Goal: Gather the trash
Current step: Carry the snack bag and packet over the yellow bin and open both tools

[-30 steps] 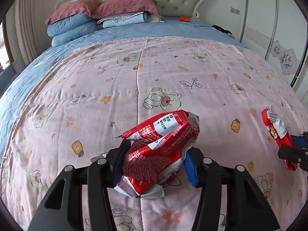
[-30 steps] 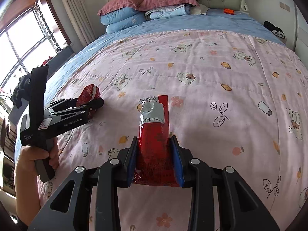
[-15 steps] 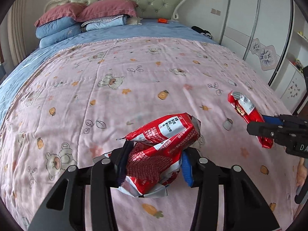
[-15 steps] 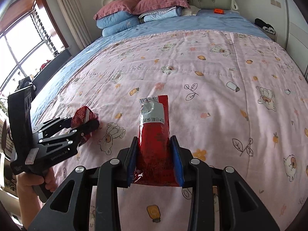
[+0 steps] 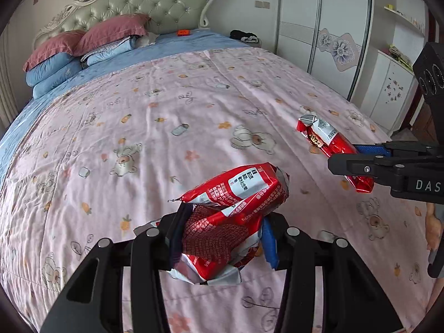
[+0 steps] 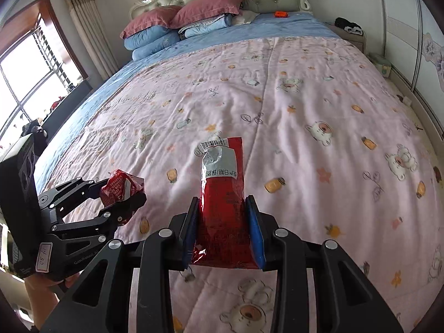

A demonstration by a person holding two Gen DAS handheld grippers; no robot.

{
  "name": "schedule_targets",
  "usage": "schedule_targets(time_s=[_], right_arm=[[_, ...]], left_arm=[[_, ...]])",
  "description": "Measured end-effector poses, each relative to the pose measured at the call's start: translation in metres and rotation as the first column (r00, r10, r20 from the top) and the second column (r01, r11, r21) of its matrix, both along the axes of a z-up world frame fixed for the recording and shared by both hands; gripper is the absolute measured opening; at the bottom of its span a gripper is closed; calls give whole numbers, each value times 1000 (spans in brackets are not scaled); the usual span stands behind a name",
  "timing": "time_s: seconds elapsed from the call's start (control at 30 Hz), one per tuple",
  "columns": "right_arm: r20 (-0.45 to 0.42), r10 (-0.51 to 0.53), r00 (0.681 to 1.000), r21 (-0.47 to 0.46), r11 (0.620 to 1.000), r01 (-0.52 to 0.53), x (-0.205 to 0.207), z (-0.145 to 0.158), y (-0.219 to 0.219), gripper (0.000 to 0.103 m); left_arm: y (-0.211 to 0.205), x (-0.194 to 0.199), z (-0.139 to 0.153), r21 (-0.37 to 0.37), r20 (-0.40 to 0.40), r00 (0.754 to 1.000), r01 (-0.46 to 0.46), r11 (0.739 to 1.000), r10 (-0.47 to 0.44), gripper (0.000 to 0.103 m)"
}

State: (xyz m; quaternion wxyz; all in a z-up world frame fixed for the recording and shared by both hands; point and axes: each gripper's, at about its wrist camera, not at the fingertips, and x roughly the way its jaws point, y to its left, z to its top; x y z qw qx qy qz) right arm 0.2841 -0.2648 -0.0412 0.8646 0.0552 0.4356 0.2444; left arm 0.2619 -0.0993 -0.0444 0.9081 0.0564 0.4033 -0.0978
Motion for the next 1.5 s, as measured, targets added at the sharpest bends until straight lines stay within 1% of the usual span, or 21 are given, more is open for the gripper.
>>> schedule_targets(time_s=[0.1, 0.17, 0.23, 0.33, 0.43, 0.63, 0.7, 0.8, 0.83, 1.0, 1.1, 1.23, 1.3, 1.37, 1.5], right_arm=[[5, -31, 1000, -15, 999, 31, -25, -4, -37, 33], [4, -70, 998, -19, 997, 70, -42, -7, -66, 33], [3, -112, 994, -14, 994, 112, -55, -8, -97, 33], [6, -166, 986, -24, 986, 166, -77, -9, -142, 33], [12, -218, 976, -41, 975, 218, -102, -9, -190, 33], [28, -331, 943, -85, 939, 332, -147, -11, -280, 33], [21, -361, 932, -103, 927, 361, -160, -15, -304, 33], [11, -406, 914, -115, 907, 404, -180, -23, -340, 33], [7, -422, 906, -118, 900, 420, -188, -26, -352, 33], [-16, -502, 865, -141, 857, 495, -217, -39, -405, 33], [-32, -542, 840, -155, 833, 531, -233, -48, -433, 33], [-56, -587, 807, -172, 802, 572, -248, -61, -465, 33], [-72, -600, 797, -176, 794, 582, -253, -70, -476, 33], [-91, -609, 788, -176, 789, 589, -254, -79, -485, 33], [-128, -620, 774, -173, 782, 598, -255, -97, -498, 33]], left_arm=[[-34, -15, 1, -21, -16, 998, 65, 998, -66, 46], [-59, -24, 2, -38, -21, 993, 112, 993, -112, 46], [-89, -33, 4, -39, -22, 988, 153, 987, -154, 46], [-135, -45, 4, -55, -37, 973, 226, 973, -228, 46], [-184, -58, 3, -45, -45, 952, 300, 953, -301, 46], [-286, -78, -7, -50, -82, 889, 448, 892, -451, 46], [-316, -84, -8, -57, -79, 870, 484, 873, -487, 46], [-362, -94, -11, -84, -94, 829, 546, 834, -552, 46], [-378, -97, -12, -93, -102, 812, 568, 818, -575, 46], [-452, -115, -20, -83, -126, 741, 655, 751, -660, 46], [-488, -121, -28, -80, -150, 703, 693, 717, -696, 46], [-531, -125, -45, -49, -203, 676, 716, 696, -709, 46], [-549, -123, -54, -61, -237, 658, 724, 687, -714, 46], [-561, -119, -63, -69, -263, 650, 725, 686, -713, 46], [-584, -115, -78, -73, -314, 624, 736, 673, -716, 47]])
